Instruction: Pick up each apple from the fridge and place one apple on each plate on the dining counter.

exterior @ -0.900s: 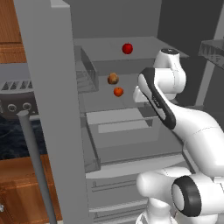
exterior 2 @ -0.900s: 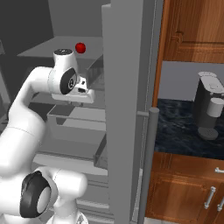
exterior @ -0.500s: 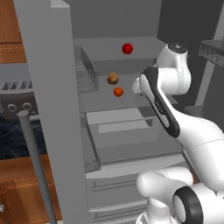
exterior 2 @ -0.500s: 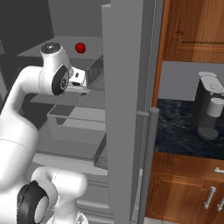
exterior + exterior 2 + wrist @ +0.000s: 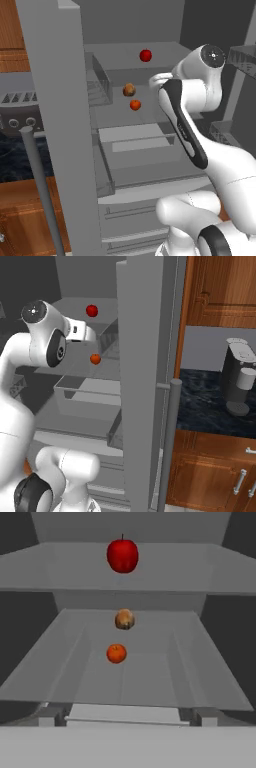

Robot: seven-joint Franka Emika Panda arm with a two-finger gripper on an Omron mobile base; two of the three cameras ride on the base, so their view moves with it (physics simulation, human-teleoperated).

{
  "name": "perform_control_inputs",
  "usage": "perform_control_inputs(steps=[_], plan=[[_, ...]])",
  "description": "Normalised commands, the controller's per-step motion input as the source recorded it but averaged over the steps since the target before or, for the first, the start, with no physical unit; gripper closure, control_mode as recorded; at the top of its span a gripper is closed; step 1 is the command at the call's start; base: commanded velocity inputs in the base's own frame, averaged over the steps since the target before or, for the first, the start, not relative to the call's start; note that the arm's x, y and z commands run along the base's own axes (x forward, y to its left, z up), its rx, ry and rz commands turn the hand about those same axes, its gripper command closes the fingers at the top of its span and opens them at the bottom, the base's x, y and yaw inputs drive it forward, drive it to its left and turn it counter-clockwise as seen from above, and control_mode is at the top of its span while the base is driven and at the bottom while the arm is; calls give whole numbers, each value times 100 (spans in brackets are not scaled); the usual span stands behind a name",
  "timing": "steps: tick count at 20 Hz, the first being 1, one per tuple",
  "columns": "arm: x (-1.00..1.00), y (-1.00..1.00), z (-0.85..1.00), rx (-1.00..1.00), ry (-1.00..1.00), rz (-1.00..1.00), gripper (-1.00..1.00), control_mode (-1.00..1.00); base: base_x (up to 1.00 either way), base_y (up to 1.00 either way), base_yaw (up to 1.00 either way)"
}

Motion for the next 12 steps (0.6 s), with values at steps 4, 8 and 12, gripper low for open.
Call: perform_control_inputs(steps=[4, 8, 12], plan=[[0, 2, 65, 0, -21, 0, -100, -100, 0, 0, 0], [0, 0, 43, 0, -13, -1, -100, -100, 0, 0, 0], [18, 0, 29, 0, -6, -4, -100, -100, 0, 0, 0]])
